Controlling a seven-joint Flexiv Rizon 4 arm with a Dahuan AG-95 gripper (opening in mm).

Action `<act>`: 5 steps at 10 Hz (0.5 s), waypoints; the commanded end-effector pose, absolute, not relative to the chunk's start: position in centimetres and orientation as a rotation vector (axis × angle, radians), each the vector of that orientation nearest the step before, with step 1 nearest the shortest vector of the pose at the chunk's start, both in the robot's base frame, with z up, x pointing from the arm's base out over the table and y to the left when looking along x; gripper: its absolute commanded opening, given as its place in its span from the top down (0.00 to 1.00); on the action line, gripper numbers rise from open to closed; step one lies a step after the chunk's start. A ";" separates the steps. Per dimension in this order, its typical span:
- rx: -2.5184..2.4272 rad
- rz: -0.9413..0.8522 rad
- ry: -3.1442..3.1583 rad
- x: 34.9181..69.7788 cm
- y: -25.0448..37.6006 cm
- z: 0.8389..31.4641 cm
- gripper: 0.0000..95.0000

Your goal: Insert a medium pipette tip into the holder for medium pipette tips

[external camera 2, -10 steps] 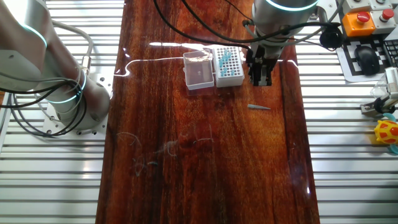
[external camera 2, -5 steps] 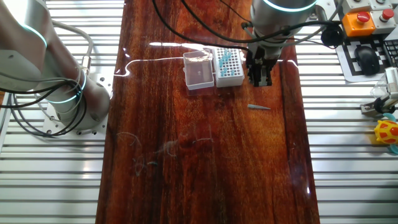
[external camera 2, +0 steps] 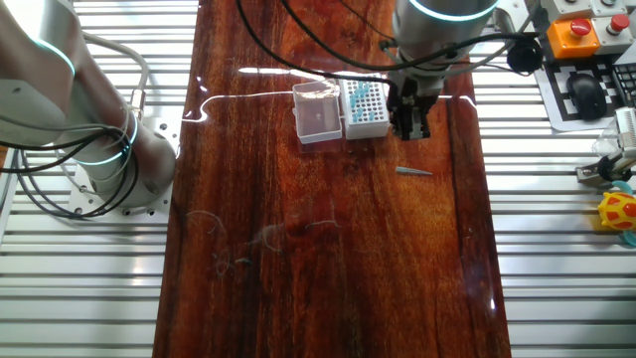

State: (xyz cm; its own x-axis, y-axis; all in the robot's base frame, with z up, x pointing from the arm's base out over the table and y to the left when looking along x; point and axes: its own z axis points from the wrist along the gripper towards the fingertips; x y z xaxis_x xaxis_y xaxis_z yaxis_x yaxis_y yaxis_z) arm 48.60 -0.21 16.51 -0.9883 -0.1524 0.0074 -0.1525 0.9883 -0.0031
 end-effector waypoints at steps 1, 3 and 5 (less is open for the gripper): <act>-0.068 0.007 -3.113 49.5 -0.4 16.6 1.00; -0.125 -0.009 -3.112 51.2 -1.8 16.0 1.00; -0.164 -0.009 -3.110 52.5 -2.9 15.3 1.00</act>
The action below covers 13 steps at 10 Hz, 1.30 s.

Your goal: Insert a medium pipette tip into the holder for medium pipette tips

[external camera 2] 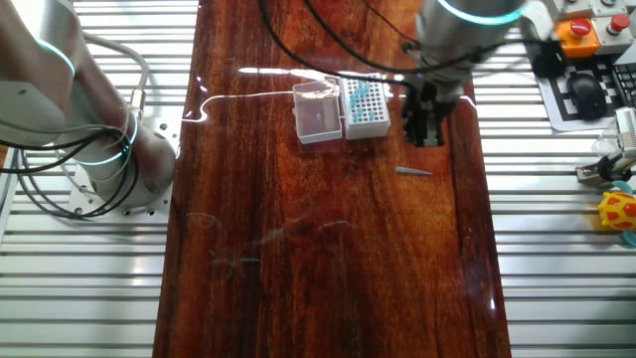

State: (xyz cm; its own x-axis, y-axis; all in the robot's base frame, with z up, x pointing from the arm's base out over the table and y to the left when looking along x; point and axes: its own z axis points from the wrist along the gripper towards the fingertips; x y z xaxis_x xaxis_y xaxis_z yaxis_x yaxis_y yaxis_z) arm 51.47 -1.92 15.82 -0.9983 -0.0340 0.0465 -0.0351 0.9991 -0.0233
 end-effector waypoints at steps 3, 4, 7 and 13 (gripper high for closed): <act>-0.079 -0.005 -3.108 52.5 -2.9 15.9 1.00; -0.076 -0.003 -3.103 52.5 -2.9 16.0 1.00; -0.037 -0.002 -3.123 52.5 -2.9 16.0 1.00; -0.066 0.041 -3.124 53.1 -2.6 15.1 0.80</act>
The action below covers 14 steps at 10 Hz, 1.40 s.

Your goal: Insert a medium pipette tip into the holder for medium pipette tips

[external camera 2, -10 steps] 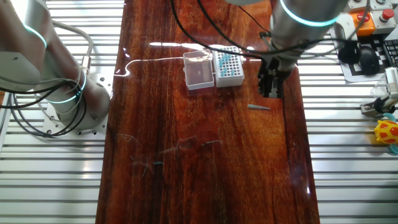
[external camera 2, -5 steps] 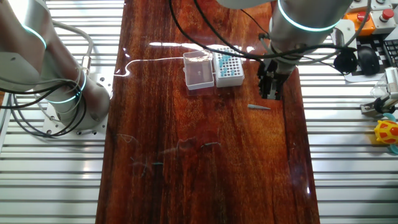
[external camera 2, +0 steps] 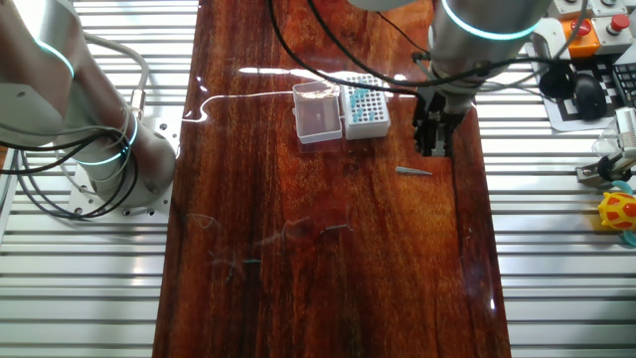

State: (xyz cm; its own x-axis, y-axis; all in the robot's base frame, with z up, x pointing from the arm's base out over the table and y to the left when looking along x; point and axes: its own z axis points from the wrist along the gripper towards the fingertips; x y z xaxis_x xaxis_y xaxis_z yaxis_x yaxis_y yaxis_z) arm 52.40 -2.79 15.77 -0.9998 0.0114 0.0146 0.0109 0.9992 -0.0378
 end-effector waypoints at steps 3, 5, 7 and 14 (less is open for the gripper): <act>-0.109 0.047 -3.129 54.4 -1.7 13.0 0.80; -0.115 0.045 -3.131 55.4 -1.5 10.6 0.80; -0.123 0.044 -3.131 55.5 -1.4 10.2 0.80; -0.090 0.067 -3.121 55.5 -1.4 10.2 0.80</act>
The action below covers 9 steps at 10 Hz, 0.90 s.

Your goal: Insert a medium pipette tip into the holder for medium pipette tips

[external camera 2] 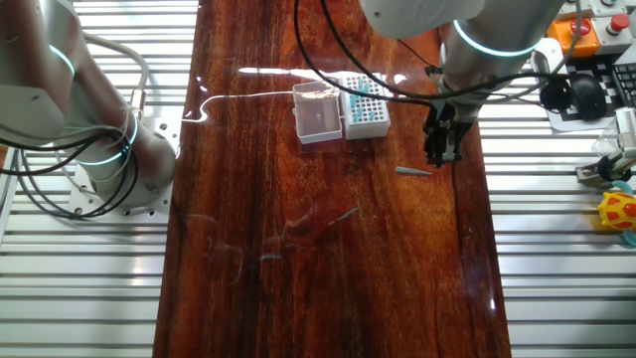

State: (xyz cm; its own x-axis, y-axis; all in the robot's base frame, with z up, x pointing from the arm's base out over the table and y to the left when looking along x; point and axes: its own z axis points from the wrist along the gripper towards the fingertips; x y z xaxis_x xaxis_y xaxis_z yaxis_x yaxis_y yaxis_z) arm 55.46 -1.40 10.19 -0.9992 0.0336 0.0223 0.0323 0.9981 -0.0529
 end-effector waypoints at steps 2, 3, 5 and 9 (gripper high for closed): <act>-0.126 0.052 -3.134 53.6 -1.8 9.4 0.80; -0.135 0.048 -3.140 52.7 -1.9 8.9 0.80; -0.150 0.044 -3.148 51.5 -1.3 7.7 0.80; -0.157 0.067 -3.137 51.1 -0.9 7.4 0.80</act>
State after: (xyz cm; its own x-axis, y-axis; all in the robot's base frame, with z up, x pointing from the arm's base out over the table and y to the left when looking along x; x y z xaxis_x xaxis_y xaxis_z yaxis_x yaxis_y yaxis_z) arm 51.20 -0.86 7.31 -0.9959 0.0897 -0.0061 0.0899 0.9949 -0.0457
